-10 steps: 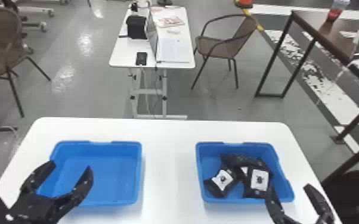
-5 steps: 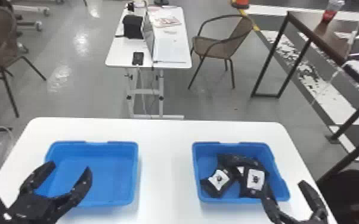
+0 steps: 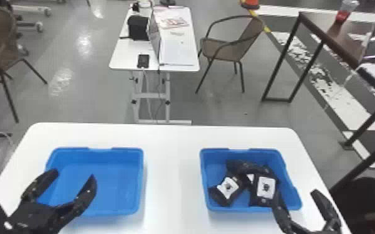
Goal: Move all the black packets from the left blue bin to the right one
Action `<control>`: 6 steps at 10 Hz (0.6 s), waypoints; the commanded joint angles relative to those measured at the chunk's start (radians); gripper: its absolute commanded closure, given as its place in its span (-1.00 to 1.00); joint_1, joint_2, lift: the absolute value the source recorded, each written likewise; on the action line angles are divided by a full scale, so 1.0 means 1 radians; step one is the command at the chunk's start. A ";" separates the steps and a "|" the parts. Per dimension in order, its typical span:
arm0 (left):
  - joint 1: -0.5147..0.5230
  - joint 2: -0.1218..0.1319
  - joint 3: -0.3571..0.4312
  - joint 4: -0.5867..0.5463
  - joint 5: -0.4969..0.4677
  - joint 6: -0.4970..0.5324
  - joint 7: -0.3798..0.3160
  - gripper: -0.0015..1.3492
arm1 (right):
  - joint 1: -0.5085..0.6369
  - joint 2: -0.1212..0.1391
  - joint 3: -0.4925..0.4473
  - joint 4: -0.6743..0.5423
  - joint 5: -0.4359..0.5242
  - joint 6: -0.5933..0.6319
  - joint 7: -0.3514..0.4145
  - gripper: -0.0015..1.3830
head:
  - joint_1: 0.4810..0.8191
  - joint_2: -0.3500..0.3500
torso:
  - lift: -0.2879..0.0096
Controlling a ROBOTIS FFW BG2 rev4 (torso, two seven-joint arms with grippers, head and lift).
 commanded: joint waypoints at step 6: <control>0.000 -0.003 0.002 0.003 0.007 0.013 -0.005 -0.86 | 0.002 0.001 0.000 0.001 -0.004 0.008 0.000 -0.81 | 0.27 -0.37 | 0.94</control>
